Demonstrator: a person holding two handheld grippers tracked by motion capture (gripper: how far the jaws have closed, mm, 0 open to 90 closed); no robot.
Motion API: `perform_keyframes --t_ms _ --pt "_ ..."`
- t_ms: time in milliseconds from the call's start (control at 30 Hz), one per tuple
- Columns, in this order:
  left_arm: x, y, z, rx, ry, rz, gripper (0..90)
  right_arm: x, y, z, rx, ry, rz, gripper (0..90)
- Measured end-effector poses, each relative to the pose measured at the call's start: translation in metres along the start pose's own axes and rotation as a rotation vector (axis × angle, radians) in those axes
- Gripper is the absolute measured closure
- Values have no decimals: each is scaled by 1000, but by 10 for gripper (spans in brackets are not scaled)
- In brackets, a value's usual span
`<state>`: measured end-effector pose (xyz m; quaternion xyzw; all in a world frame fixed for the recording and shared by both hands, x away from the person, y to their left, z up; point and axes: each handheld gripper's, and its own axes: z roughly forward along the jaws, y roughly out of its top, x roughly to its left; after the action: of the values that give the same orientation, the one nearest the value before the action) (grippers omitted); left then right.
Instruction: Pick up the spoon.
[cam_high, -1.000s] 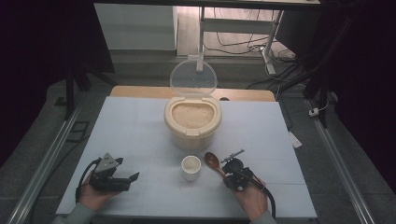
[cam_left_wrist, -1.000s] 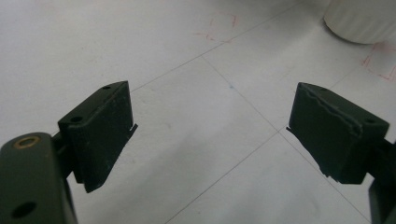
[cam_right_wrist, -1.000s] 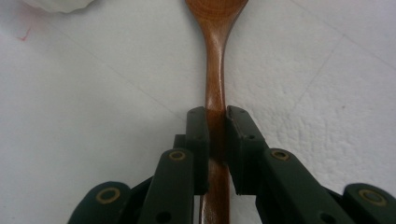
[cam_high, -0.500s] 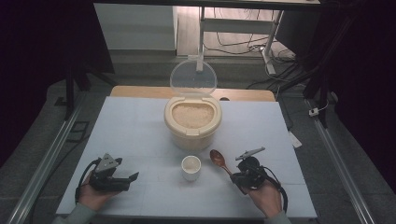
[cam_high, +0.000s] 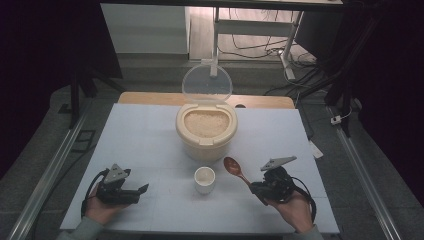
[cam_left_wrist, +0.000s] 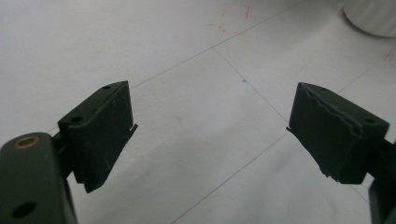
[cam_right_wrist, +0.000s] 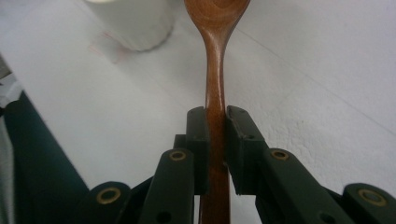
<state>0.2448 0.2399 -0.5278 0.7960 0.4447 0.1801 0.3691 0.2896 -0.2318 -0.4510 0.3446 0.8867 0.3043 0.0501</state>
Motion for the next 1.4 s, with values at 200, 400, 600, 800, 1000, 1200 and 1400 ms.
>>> perform_keyframes --t_ms 200,400,600,800,1000,1200,1400 --pt "1 0 1 4 6 -4 140 6 5 -7 -36 40 -50 794" --pt "1 0 3 10 11 -3 140 10 12 -9 -67 91 -95 794" --pt "1 1 5 14 12 -3 140 15 26 -6 -75 125 -161 793" --pt "1 2 3 4 6 -1 141 21 38 -1 -78 157 -216 793" --pt "-3 6 -2 -20 -23 35 153 23 50 7 -72 188 -262 793" --pt "-15 16 -10 -57 -63 100 169 26 58 13 -64 207 -292 794" --pt "-29 34 -16 -85 -97 165 170 29 61 16 -59 219 -306 793"
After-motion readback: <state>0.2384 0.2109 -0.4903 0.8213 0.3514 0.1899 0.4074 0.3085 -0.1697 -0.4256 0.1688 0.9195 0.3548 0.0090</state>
